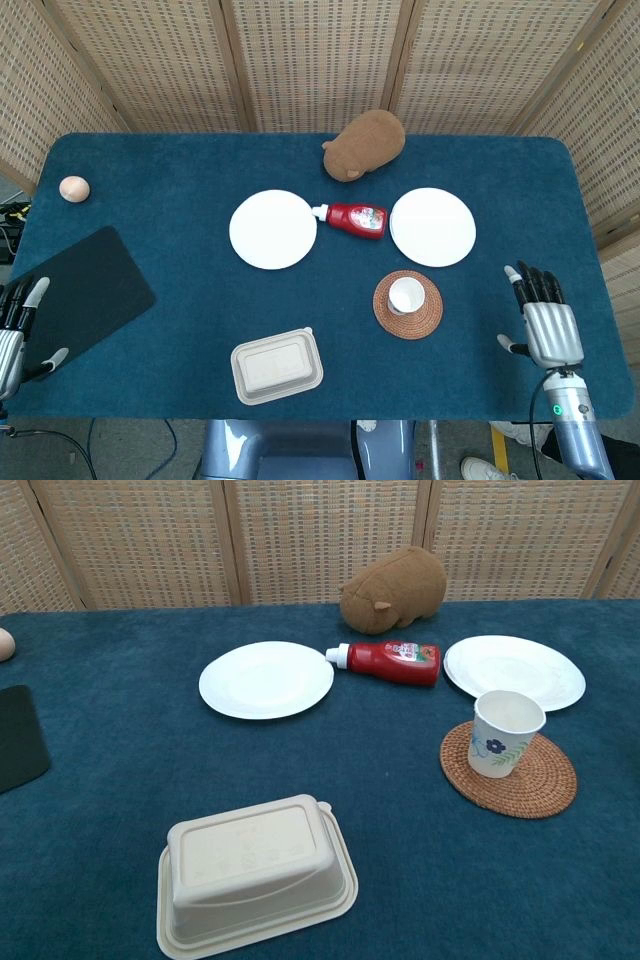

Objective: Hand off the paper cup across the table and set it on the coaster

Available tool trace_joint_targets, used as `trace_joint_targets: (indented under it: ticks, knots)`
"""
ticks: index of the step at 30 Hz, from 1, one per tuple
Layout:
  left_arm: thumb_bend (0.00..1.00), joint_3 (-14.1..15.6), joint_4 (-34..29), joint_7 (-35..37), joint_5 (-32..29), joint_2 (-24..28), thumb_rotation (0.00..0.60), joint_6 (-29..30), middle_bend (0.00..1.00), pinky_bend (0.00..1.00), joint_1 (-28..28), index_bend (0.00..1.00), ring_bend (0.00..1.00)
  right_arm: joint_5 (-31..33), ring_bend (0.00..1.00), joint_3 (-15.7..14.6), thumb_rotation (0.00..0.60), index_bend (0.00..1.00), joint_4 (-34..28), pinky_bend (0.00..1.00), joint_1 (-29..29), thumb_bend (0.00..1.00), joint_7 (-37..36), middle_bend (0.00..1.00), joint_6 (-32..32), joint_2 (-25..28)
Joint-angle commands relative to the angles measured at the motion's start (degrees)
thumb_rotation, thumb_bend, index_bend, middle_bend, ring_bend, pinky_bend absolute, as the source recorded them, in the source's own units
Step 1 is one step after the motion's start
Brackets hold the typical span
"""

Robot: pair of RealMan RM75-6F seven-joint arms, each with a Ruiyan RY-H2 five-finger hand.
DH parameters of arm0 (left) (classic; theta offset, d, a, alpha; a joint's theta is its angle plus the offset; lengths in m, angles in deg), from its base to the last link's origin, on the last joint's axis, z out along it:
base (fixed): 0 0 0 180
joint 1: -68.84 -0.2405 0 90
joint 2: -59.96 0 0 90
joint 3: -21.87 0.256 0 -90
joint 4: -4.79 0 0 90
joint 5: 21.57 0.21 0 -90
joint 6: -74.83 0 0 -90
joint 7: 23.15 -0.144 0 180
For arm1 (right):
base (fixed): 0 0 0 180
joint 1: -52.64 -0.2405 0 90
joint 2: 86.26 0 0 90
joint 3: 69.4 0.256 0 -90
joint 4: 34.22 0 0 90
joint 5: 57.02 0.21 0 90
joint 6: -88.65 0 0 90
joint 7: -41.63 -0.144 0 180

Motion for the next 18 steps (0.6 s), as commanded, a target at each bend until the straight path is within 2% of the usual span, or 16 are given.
trace_joint_targets:
  ticks: [1,8,13,18]
  knots:
    - [0.07,-0.21,-4.00,-1.60,1.04,1.60,0.600,0.81,0.00,0.00,0.27,0.00,0.00,-2.73,0.00,-0.74,0.600,0.00,0.28,0.00,2.61,0.02,-1.75,0.00,-2.14,0.09]
    - [0.07,-1.18,-13.63,-6.63,2.96,4.02,0.600,1.12,0.00,0.00,1.67,0.00,0.00,-7.52,0.00,-0.83,0.600,0.00,-0.29,0.00,5.40,0.02,-1.79,0.00,-4.73,1.69]
    - [0.07,-0.86,-12.68,-8.66,2.70,3.45,0.600,0.14,0.00,0.00,1.80,0.00,0.00,-8.93,0.00,-0.32,0.600,0.00,-0.02,0.00,6.69,0.02,-1.90,0.00,-4.28,2.55]
    - [0.07,-0.75,-10.61,-7.14,1.72,2.96,0.600,-0.49,0.00,0.00,1.63,0.00,0.00,-10.11,0.00,0.76,0.600,0.00,-0.14,0.00,7.33,0.02,-2.50,0.00,-3.53,2.83]
